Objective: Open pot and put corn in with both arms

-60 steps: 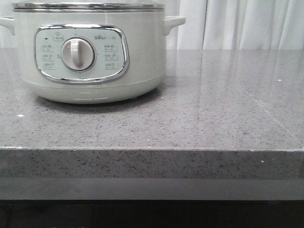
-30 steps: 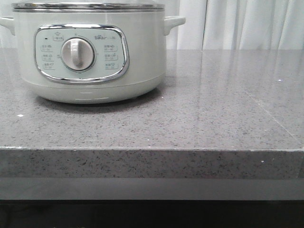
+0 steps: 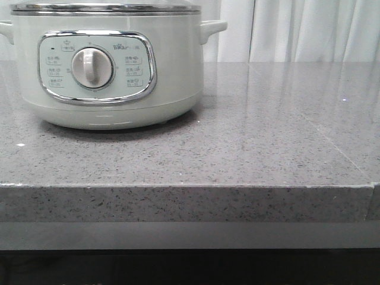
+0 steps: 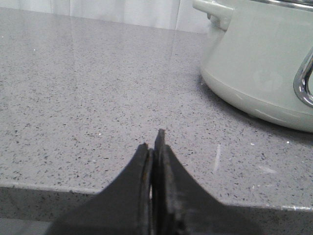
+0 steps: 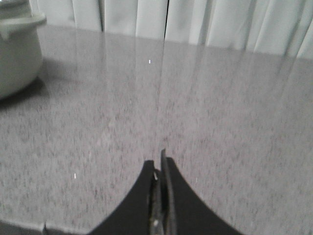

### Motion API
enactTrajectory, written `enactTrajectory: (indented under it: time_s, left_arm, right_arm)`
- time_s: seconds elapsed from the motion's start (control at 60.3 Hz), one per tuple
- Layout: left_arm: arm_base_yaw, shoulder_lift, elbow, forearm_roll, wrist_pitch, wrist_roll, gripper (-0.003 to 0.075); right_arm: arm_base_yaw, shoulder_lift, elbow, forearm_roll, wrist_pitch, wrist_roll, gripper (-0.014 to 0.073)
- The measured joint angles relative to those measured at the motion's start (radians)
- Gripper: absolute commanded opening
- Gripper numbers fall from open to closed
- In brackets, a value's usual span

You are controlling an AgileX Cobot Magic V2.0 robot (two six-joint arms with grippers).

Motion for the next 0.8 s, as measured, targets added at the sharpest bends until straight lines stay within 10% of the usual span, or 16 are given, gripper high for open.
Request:
enactTrajectory:
  time_s: [0.796]
  left_arm:
    - [0.000,0.000,0.000,0.000,0.000,0.000,-0.0018]
  right_arm:
    - [-0.100,-0.222,0.164,0.037,0.022,0.004,-0.0059]
